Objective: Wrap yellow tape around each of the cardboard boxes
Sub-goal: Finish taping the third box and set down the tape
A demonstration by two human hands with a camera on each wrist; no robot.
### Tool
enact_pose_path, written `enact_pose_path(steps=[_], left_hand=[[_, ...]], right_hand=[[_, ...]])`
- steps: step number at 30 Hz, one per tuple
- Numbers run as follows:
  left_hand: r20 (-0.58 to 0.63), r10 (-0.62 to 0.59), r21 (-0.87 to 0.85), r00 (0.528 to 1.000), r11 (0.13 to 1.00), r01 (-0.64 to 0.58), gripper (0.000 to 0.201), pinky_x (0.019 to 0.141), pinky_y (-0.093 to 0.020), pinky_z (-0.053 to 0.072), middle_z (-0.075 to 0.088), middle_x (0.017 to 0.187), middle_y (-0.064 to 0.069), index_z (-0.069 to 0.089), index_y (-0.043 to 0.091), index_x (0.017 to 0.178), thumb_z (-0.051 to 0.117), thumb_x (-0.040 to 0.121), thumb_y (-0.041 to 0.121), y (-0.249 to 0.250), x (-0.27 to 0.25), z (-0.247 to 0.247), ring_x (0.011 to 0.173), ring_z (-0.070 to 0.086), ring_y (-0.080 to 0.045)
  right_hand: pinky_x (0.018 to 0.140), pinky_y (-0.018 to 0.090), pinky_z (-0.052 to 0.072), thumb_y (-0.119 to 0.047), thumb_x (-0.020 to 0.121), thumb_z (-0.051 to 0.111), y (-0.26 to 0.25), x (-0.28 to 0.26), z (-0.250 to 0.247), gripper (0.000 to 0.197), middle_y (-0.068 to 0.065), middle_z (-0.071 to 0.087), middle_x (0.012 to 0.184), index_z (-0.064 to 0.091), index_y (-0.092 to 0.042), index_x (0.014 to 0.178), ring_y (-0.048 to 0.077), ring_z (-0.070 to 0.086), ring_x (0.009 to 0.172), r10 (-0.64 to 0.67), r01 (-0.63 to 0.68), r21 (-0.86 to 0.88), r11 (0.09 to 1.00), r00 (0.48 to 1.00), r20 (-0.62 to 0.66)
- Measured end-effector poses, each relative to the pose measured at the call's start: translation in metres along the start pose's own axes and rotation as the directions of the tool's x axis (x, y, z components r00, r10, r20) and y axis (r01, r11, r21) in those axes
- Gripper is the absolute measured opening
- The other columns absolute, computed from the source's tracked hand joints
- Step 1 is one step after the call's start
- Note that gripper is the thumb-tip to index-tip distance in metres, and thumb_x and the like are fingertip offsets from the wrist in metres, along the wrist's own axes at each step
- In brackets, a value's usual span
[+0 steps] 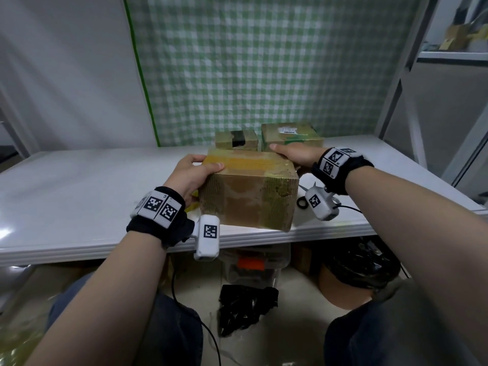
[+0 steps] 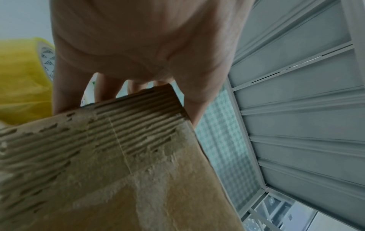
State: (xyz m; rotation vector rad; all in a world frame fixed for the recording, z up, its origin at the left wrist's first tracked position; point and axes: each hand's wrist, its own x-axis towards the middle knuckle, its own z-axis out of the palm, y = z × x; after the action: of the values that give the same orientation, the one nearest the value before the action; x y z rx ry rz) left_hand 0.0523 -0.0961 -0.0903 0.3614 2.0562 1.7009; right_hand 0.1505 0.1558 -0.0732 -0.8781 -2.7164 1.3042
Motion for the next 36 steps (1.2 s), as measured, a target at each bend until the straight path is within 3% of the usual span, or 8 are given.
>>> enact_pose_path(steps=[3, 8, 12, 22, 25, 28, 31, 36], left_hand=[[-0.006, 0.000, 0.004, 1.000, 1.000, 0.000, 0.051, 0.075, -0.038, 0.053, 0.063, 0.106, -0.003, 0.056, 0.026, 0.130, 0.080, 0.086, 0.033, -0.001, 0.001, 0.000, 0.093, 0.061, -0.021], [-0.014, -0.006, -0.013, 1.000, 1.000, 0.005, 0.048, 0.067, -0.034, 0.050, 0.064, 0.103, -0.002, 0.056, 0.024, 0.131, 0.078, 0.088, 0.031, -0.001, 0.003, 0.001, 0.088, 0.061, -0.019], [-0.055, 0.046, -0.010, 0.997, 0.999, -0.047, 0.040, 0.059, -0.028, 0.042, 0.066, 0.105, -0.001, 0.060, 0.017, 0.128, 0.073, 0.092, 0.027, -0.001, 0.004, 0.007, 0.082, 0.059, -0.012], [-0.182, 0.197, 0.083, 0.963, 0.979, -0.184, 0.057, 0.098, -0.050, 0.051, 0.058, 0.127, -0.002, 0.053, 0.027, 0.130, 0.060, 0.087, 0.063, 0.002, 0.001, -0.007, 0.113, 0.057, -0.027], [-0.112, 0.174, 0.269, 0.978, 0.953, -0.139, 0.075, 0.099, -0.051, 0.052, 0.057, 0.135, -0.006, 0.052, 0.027, 0.135, 0.069, 0.073, 0.065, -0.005, -0.004, -0.007, 0.115, 0.058, -0.031], [-0.034, 0.121, 0.404, 0.992, 0.910, -0.097, 0.089, 0.100, -0.050, 0.052, 0.056, 0.141, -0.010, 0.048, 0.021, 0.144, 0.078, 0.072, 0.062, -0.011, -0.004, -0.005, 0.119, 0.059, -0.033], [-0.024, 0.111, 0.392, 0.994, 0.915, -0.093, 0.083, 0.102, -0.050, 0.051, 0.053, 0.143, -0.012, 0.045, 0.017, 0.147, 0.080, 0.080, 0.052, -0.011, -0.002, -0.005, 0.121, 0.058, -0.034], [-0.011, 0.106, 0.401, 0.994, 0.912, -0.092, 0.078, 0.100, -0.051, 0.052, 0.054, 0.141, -0.012, 0.045, 0.017, 0.145, 0.078, 0.083, 0.049, -0.010, -0.001, -0.005, 0.118, 0.058, -0.034]], right_hand=[[0.084, 0.047, 0.058, -0.059, 0.103, 0.037, 0.005, 0.004, -0.002, 0.066, 0.016, 0.068, 0.090, 0.064, 0.000, 0.117, 0.028, 0.068, 0.076, -0.019, 0.022, 0.041, 0.999, 0.996, -0.089], [0.049, 0.029, 0.048, -0.055, 0.108, 0.023, 0.004, -0.011, -0.003, 0.067, 0.008, 0.065, 0.084, 0.055, -0.002, 0.133, 0.025, 0.064, 0.057, 0.001, -0.011, -0.051, 0.999, 0.983, -0.186], [0.046, 0.032, 0.056, -0.065, 0.103, 0.027, -0.005, -0.037, 0.000, 0.071, 0.011, 0.062, 0.105, 0.055, -0.003, 0.123, 0.032, 0.070, 0.074, 0.036, -0.004, 0.186, 0.983, 0.985, -0.170], [0.050, 0.037, 0.060, -0.039, 0.104, 0.051, -0.032, -0.090, 0.019, 0.043, 0.012, 0.069, 0.084, 0.071, -0.008, 0.081, 0.020, 0.064, 0.055, -0.252, 0.254, -0.039, 0.966, 0.908, -0.334], [0.057, 0.036, 0.061, -0.039, 0.101, 0.057, -0.021, -0.092, 0.039, 0.037, 0.004, 0.067, 0.077, 0.071, -0.007, 0.088, 0.022, 0.068, 0.067, -0.261, 0.220, -0.181, 0.959, 0.931, -0.256], [0.079, 0.035, 0.054, -0.049, 0.097, 0.061, -0.019, -0.095, 0.049, 0.031, 0.000, 0.066, 0.117, 0.067, -0.023, 0.113, 0.022, 0.065, 0.103, -0.283, 0.151, -0.443, 0.884, 0.926, -0.249], [0.114, 0.054, 0.036, -0.063, 0.100, 0.039, -0.022, -0.090, 0.061, 0.062, 0.004, 0.034, 0.159, 0.041, -0.026, 0.150, 0.033, 0.032, 0.146, -0.289, 0.139, -0.620, 0.772, 0.946, -0.148], [0.126, 0.054, 0.004, -0.068, 0.101, 0.015, -0.021, -0.067, 0.075, 0.082, 0.007, -0.002, 0.171, 0.006, -0.014, 0.163, 0.031, -0.007, 0.156, -0.158, 0.141, -0.654, 0.743, 0.987, 0.033]])
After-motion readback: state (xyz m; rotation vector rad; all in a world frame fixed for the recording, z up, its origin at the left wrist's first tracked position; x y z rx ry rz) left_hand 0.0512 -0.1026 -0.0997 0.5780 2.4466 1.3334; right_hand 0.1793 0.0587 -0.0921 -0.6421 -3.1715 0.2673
